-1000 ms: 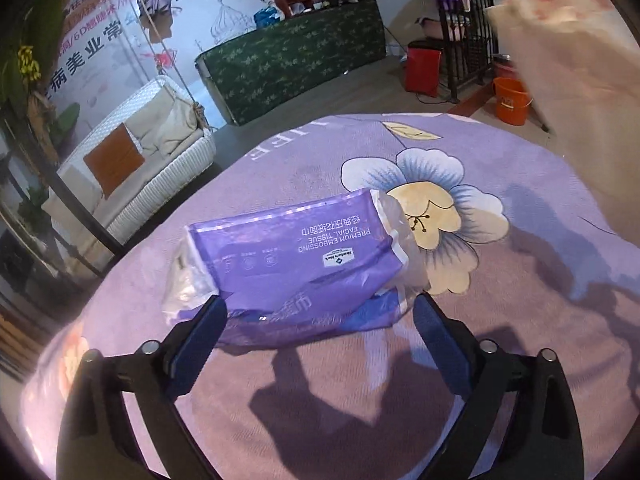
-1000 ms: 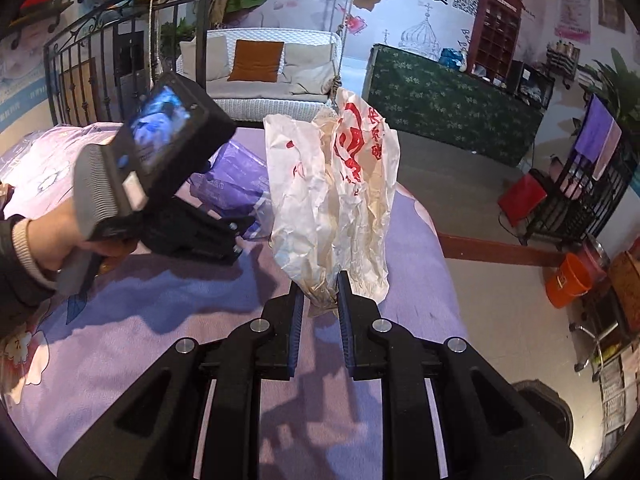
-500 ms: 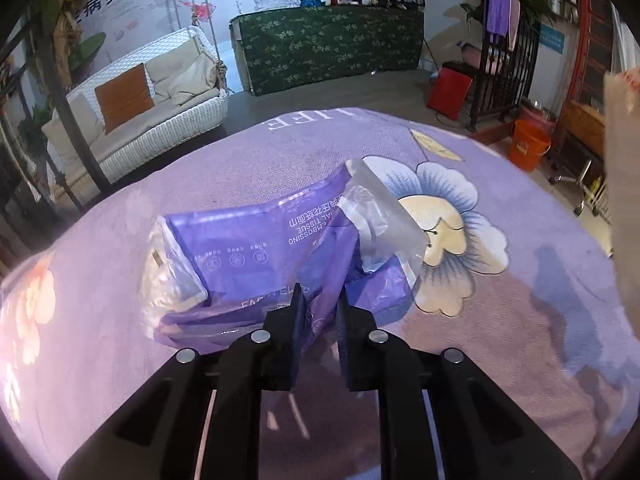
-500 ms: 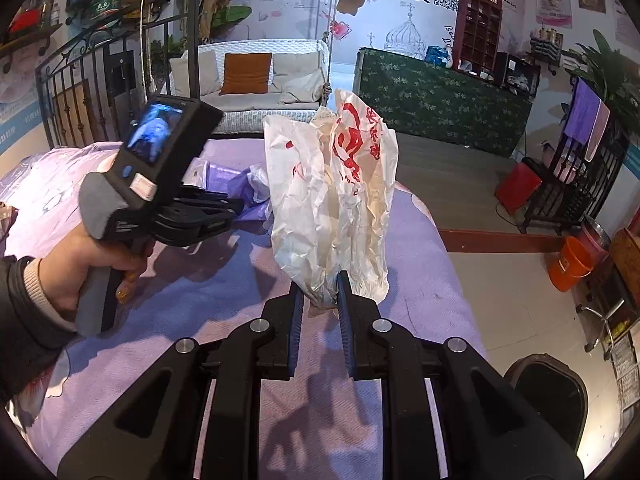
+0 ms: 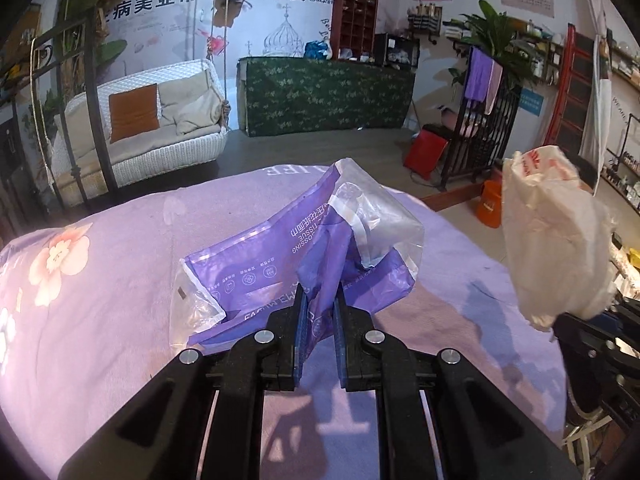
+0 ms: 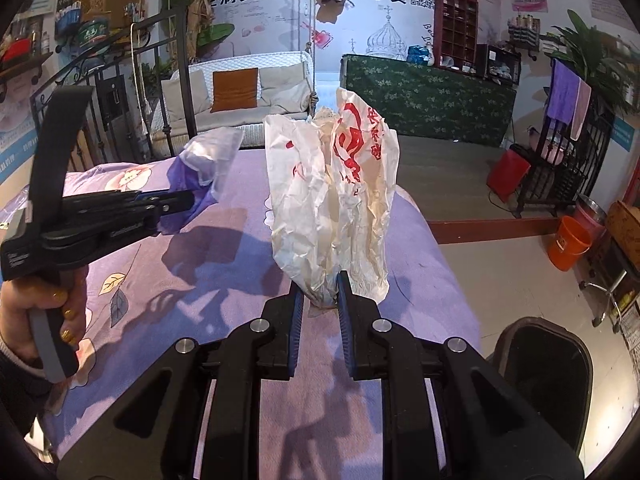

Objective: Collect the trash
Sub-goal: 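Drop the plastic bag into the bin with the right gripper while the left holds the purple pack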

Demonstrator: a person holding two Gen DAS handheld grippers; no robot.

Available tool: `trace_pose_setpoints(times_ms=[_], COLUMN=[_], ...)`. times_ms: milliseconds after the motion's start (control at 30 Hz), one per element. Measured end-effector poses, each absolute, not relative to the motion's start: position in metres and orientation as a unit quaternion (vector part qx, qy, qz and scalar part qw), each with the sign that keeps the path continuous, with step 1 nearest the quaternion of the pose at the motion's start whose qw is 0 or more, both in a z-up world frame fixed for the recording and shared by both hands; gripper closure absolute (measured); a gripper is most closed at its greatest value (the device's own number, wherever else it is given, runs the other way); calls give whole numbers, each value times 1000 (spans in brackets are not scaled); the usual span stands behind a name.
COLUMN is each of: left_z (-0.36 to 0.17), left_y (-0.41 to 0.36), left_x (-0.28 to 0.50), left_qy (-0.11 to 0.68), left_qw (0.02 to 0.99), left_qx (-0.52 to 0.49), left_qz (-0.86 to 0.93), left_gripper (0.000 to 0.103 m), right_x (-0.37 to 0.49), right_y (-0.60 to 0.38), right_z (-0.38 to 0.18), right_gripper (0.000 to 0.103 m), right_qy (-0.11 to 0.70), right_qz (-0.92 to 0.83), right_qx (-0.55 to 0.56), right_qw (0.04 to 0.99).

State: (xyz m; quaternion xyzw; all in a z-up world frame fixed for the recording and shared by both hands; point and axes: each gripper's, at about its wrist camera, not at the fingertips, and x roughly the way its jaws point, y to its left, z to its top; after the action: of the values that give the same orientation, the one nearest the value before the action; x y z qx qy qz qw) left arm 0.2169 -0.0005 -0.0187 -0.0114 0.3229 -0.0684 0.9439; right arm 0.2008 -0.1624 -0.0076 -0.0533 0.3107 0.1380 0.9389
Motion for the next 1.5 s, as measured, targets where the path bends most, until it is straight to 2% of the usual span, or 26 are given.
trace_pose_setpoints(times_ms=[533, 833, 1367, 1500], left_z=[-3, 3, 3, 3], left_y=[-48, -78, -120, -129], left_x=[152, 133, 121, 121], left_qy=[291, 278, 274, 277], left_qw=[948, 945, 933, 930], left_qx=[-10, -7, 8, 13], left_qz=[-132, -173, -231, -239], left_gripper=[91, 91, 91, 91], right_x=[136, 109, 122, 126], right_y=[-228, -288, -364, -373], right_z=[7, -6, -103, -126], right_gripper=[85, 85, 85, 80], right_qy=[293, 307, 409, 425], right_qz=[73, -7, -104, -114], right_qx=[-1, 40, 128, 151], right_qw=[953, 951, 898, 885])
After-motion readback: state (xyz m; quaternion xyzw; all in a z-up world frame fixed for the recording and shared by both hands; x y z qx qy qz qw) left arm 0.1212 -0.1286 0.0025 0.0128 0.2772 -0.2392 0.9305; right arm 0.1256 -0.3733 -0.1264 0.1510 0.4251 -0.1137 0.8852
